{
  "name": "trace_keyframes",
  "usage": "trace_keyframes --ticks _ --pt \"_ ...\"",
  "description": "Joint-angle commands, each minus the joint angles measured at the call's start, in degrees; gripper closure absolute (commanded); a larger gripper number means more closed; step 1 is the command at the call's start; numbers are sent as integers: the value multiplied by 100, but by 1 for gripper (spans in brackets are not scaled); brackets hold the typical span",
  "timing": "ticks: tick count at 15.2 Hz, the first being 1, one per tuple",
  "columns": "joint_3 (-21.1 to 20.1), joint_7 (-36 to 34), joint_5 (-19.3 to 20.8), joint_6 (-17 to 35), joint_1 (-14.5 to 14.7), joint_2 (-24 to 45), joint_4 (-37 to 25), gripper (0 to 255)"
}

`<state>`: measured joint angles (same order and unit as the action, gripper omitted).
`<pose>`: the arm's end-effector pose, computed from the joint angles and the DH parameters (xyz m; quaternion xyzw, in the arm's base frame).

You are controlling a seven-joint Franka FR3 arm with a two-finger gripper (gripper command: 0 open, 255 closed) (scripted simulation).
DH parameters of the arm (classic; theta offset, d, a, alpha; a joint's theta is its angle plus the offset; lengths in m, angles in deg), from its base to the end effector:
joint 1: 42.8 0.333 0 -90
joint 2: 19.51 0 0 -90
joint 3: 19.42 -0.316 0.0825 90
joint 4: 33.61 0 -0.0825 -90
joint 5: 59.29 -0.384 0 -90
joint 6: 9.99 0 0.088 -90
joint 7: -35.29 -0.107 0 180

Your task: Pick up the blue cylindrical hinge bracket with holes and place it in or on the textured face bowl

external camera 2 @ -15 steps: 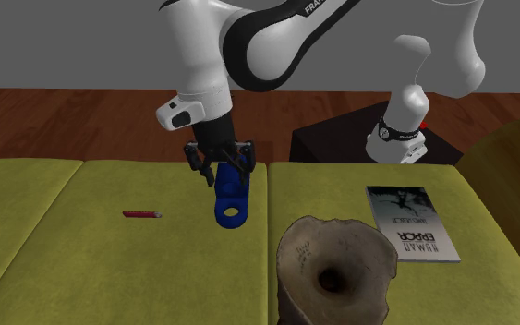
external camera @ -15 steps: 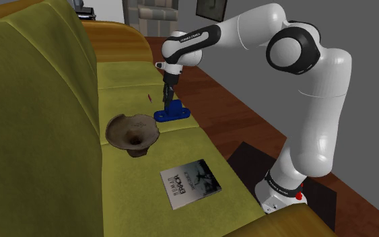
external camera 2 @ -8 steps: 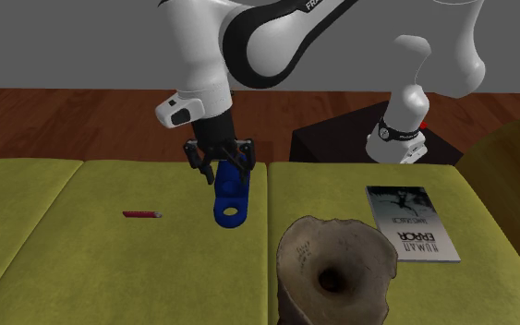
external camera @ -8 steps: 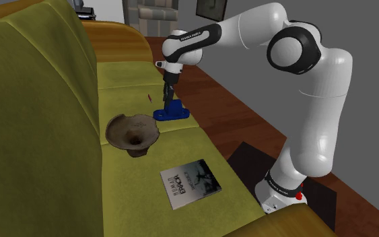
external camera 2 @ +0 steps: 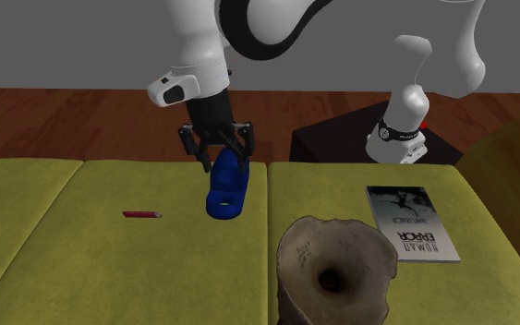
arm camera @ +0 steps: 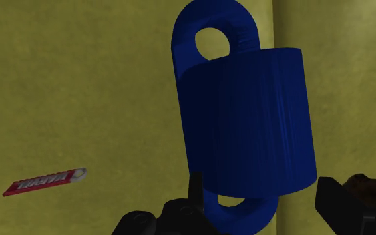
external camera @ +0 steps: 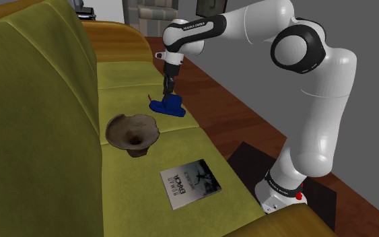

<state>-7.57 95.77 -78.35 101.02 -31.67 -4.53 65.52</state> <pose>0.6288 0.0239 0.4292 -0.8883 -0.4408 -0.0449 0.1207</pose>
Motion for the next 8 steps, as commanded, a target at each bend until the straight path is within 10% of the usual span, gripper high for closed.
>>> trace_keyframes --ticks 1,8 --pt "5 -50 29 -133 4 -61 -84 255" --pt "23 -188 96 -613 -8 -160 -485 255"
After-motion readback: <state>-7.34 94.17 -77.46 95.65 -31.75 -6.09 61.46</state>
